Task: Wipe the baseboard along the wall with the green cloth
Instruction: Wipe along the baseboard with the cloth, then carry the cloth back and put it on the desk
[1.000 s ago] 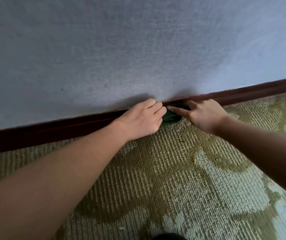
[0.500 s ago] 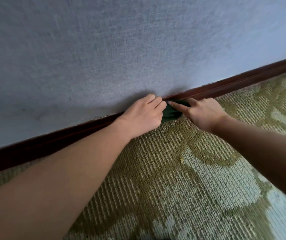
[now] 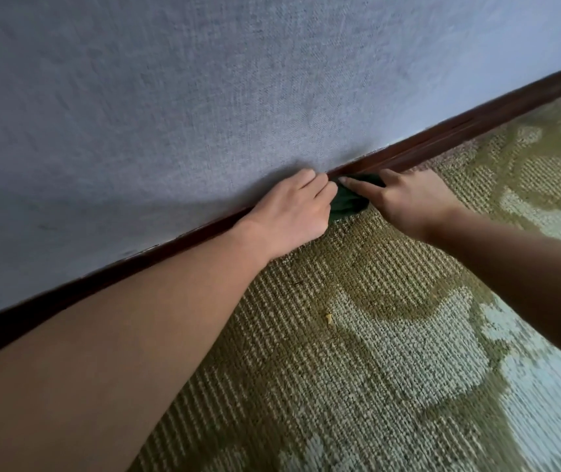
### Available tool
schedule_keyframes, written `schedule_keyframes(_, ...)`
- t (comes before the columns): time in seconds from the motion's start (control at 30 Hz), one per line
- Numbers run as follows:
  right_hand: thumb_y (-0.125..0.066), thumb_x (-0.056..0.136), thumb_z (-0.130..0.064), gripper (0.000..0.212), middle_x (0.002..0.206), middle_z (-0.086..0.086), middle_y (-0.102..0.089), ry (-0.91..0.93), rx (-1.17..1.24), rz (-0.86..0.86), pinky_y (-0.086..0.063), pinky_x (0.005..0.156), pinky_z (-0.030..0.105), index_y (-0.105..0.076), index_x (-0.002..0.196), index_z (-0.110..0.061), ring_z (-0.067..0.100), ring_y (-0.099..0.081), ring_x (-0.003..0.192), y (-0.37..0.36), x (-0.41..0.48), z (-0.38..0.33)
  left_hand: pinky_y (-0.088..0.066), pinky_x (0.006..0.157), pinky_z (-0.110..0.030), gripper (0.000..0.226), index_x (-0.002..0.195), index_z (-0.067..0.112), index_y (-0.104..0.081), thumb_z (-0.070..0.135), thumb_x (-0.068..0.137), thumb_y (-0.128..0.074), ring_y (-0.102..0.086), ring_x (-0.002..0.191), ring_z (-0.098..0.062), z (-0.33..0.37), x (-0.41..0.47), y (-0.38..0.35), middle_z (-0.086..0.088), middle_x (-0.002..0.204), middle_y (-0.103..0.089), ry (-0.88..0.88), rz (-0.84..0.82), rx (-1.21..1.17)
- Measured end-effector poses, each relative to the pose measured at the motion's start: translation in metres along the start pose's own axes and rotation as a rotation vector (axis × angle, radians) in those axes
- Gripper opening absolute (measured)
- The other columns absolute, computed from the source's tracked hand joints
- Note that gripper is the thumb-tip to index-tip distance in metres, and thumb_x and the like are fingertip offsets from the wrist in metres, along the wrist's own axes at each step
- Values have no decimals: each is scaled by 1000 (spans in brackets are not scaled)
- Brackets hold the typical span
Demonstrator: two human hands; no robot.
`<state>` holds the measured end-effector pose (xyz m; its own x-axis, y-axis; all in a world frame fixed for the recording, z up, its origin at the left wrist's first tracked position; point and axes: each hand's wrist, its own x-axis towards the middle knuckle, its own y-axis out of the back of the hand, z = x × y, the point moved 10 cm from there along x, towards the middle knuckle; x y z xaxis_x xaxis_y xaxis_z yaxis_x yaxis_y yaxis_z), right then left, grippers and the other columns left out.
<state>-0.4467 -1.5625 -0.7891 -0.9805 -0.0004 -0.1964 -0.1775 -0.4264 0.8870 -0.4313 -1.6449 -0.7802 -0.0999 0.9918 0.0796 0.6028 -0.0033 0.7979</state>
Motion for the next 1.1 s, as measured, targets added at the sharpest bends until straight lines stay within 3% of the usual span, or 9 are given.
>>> schedule_keyframes(0.1,-36,98,-21,61,102,6,-52,-47,91,17,-39,50,28,-1,145,-37,19,-49,60,1,-10,-1,-44,71,-26,10,76,15,-68,6,74,-64,-55,74,-16,-5,-4,11,4,77,-58,25,49,-2)
schedule_keyframes(0.2,-34,98,-25,57,109,8,-55,-73,213,55,-47,57,32,-5,145,-39,22,-58,69,7,-25,-1,-46,68,-26,13,76,14,-67,2,72,-64,-56,70,-17,-12,-11,28,1,74,-59,65,100,-37)
schedule_keyframes(0.3,-35,97,-26,49,112,11,-58,-122,388,128,-52,65,41,-22,143,-39,29,-61,76,26,-45,1,-47,66,-27,16,76,13,-67,-1,69,-62,-57,68,-19,-20,-20,51,-1,74,-60,105,134,-80)
schedule_keyframes(0.4,-41,94,-21,46,113,14,-60,-213,519,198,-50,66,45,-37,138,-35,35,-61,81,50,-73,-4,-46,60,-26,15,72,12,-65,4,62,-71,-57,65,-19,-25,-27,75,-3,73,-60,98,109,-144)
schedule_keyframes(0.53,-44,93,-15,45,100,19,-63,-327,593,193,-45,57,38,-44,135,-29,37,-58,70,83,-113,-4,-46,57,-24,24,72,15,-65,15,54,-81,-59,67,-17,-30,-27,115,-2,77,-61,28,-4,-223)
schedule_keyframes(0.73,-42,94,-16,49,93,17,-59,-409,576,60,-33,54,32,-36,140,-31,28,-47,64,144,-179,44,-43,76,-40,20,99,-1,-53,2,80,-57,-51,92,-36,-52,-3,204,-20,105,-51,14,-129,-387)
schedule_keyframes(0.87,-40,91,-16,45,69,6,-43,-481,618,15,-34,52,32,-40,135,-24,26,-42,58,205,-229,88,-37,78,-42,23,110,0,-48,14,92,-47,-49,95,-37,-85,24,278,-23,106,-51,90,-135,-569)
schedule_keyframes(1.0,-41,90,-18,30,76,12,-54,-558,605,-1,-34,53,33,-40,120,-15,32,-51,63,262,-279,125,-42,52,-32,22,83,4,-62,-3,74,-42,-57,62,-29,-89,38,371,-14,70,-59,-155,-38,-451)
schedule_keyframes(1.1,-42,89,-18,28,81,13,-58,-632,578,68,-31,53,33,-42,117,-15,34,-54,68,314,-322,161,-42,48,-28,27,72,8,-63,-1,69,-38,-55,54,-26,-100,57,439,-9,58,-57,-270,104,-356)
